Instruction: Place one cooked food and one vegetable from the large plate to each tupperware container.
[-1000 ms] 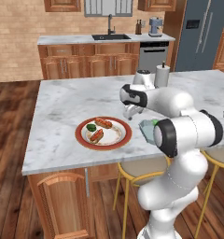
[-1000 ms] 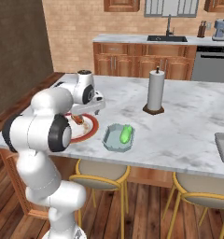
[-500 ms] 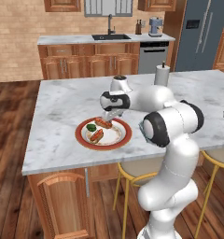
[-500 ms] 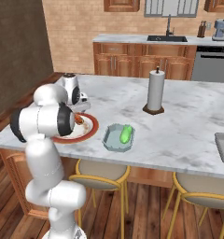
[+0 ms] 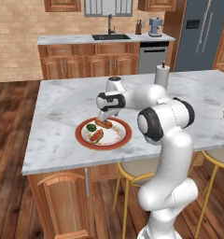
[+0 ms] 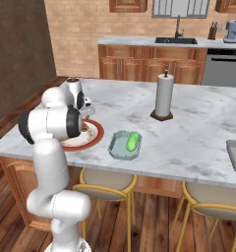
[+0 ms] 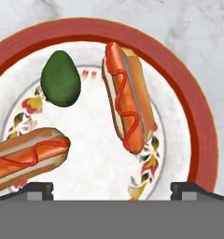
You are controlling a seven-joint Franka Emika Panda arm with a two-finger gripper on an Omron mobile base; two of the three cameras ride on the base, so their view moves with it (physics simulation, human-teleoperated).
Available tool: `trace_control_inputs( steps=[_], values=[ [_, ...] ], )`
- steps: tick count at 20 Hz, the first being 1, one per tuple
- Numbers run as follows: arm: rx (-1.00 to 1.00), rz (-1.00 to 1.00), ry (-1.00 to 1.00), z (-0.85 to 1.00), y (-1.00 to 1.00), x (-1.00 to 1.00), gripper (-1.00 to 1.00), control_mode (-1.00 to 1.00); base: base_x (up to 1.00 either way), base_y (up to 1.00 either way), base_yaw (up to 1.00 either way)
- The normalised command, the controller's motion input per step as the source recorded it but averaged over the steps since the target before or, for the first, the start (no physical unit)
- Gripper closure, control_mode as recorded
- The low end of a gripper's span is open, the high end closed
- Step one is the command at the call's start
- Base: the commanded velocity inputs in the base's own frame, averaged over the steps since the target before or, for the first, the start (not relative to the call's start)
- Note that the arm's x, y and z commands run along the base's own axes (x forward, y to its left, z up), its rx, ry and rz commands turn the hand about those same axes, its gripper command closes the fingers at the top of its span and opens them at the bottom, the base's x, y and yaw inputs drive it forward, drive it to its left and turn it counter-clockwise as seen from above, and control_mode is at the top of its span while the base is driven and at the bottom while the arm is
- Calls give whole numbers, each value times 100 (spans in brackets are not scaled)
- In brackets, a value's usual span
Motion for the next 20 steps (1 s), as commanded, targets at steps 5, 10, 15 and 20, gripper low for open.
trace_control_inputs(
  steps=[5,10,15,20],
  values=[
    [0,0,0,-37,0,39,-100,-100,0,0,0],
    [-2,0,1,-41,0,29,-100,-100,0,0,0],
    [-2,0,5,-24,0,18,-100,-100,0,0,0],
    [0,0,4,-12,5,0,-100,-100,0,0,0]
  ],
)
